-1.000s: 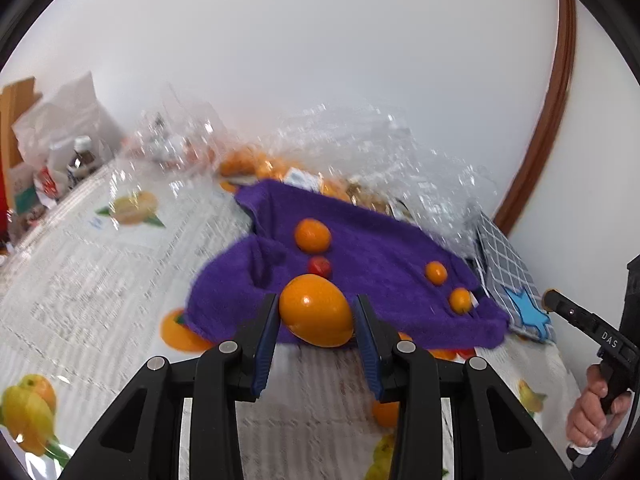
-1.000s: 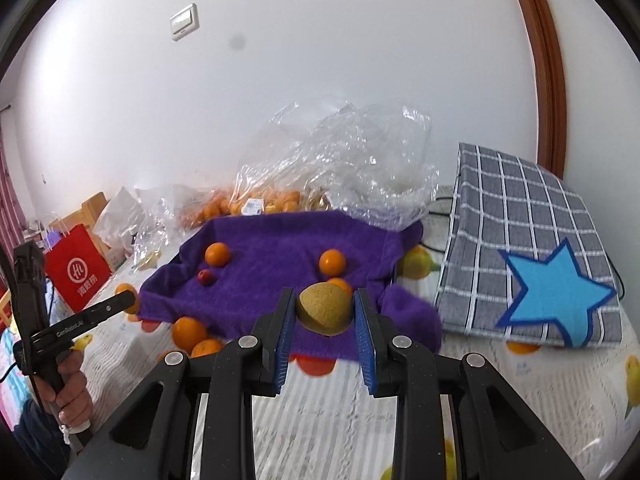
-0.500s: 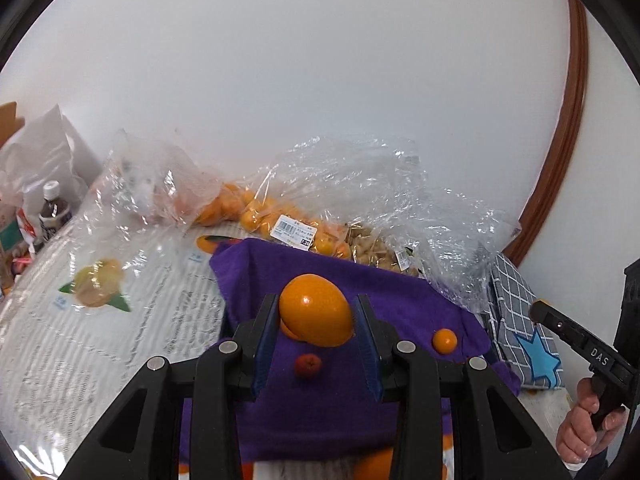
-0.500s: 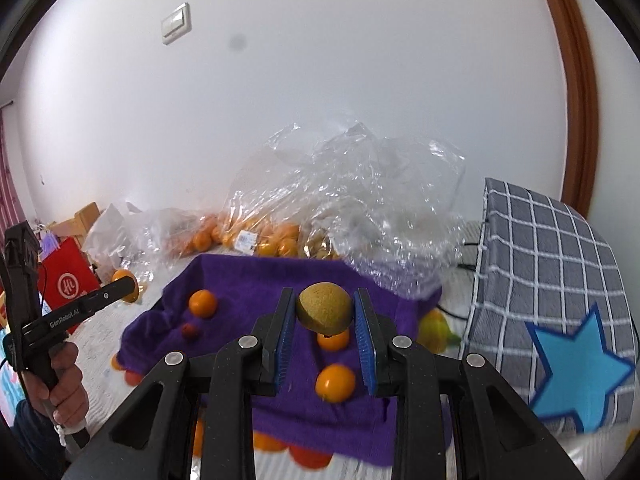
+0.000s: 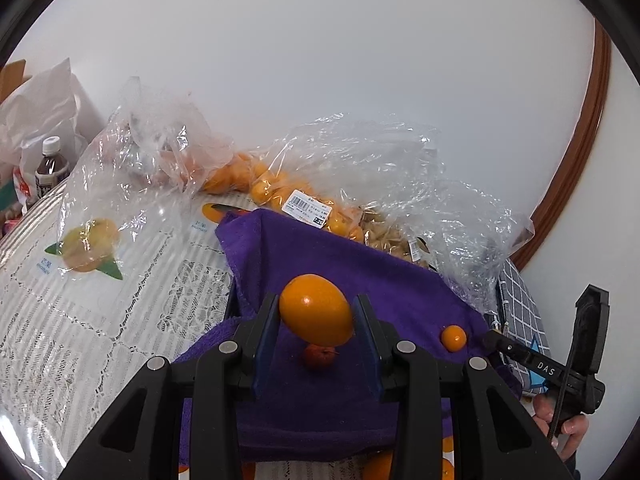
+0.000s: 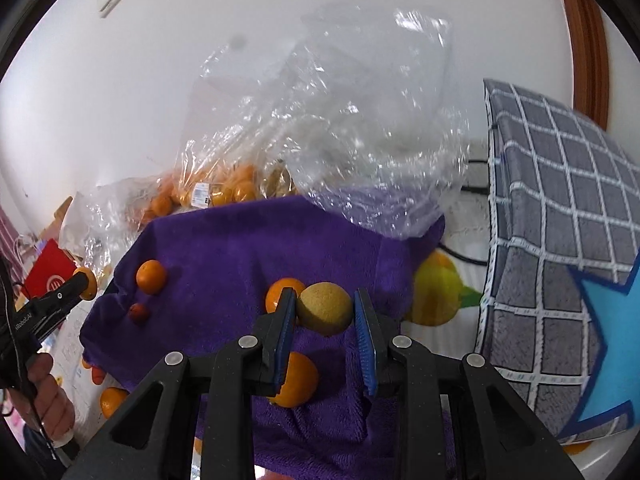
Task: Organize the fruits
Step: 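Carry the yellow fruit with the right tool while the left tool carries its orange over the towel, then open the right tool onto the towel while the left tool releases its orange there, then grasp a large orange in front of the towel with the right tool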
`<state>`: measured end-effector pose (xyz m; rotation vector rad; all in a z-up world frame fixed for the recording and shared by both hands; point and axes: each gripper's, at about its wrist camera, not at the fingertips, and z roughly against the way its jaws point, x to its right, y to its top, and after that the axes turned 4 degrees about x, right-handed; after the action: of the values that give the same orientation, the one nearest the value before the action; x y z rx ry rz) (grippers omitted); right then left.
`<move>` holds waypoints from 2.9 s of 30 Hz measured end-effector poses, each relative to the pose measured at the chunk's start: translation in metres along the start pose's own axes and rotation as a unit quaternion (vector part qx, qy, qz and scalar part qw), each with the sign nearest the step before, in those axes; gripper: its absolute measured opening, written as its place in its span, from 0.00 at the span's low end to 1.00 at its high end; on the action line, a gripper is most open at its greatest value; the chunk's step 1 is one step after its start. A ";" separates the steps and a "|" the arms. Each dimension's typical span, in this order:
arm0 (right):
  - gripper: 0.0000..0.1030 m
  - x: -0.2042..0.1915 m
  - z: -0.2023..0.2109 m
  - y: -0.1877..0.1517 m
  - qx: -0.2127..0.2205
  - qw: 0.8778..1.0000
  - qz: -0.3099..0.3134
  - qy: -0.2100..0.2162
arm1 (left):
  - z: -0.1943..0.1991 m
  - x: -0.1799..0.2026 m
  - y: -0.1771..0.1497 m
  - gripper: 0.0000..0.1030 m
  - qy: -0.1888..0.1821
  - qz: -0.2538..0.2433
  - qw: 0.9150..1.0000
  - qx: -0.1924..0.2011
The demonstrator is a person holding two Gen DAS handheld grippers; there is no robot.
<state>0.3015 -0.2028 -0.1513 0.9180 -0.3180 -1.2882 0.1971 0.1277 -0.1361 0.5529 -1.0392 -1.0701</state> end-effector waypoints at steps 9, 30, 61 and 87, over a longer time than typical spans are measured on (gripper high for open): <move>0.29 0.002 -0.016 -0.007 -0.027 1.000 -0.005 -0.002 | -0.009 -0.002 -0.004 0.35 -0.009 0.010 1.000 -0.027; 0.41 -0.004 -0.011 -0.007 -0.030 0.999 0.009 -0.009 | -0.032 0.000 -0.015 0.35 0.060 0.003 0.994 -0.093; 0.45 -0.009 0.042 -0.018 0.022 0.999 0.003 -0.026 | -0.039 0.014 -0.020 0.39 0.090 -0.062 0.991 -0.082; 0.49 -0.096 0.112 -0.081 0.027 0.992 0.095 -0.076 | 0.032 -0.008 -0.026 0.44 0.062 -0.039 0.997 0.010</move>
<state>0.1430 -0.1600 -0.1148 0.8152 -0.5492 -1.1801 0.1562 0.1275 -0.1455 0.6715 -0.9258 -1.0804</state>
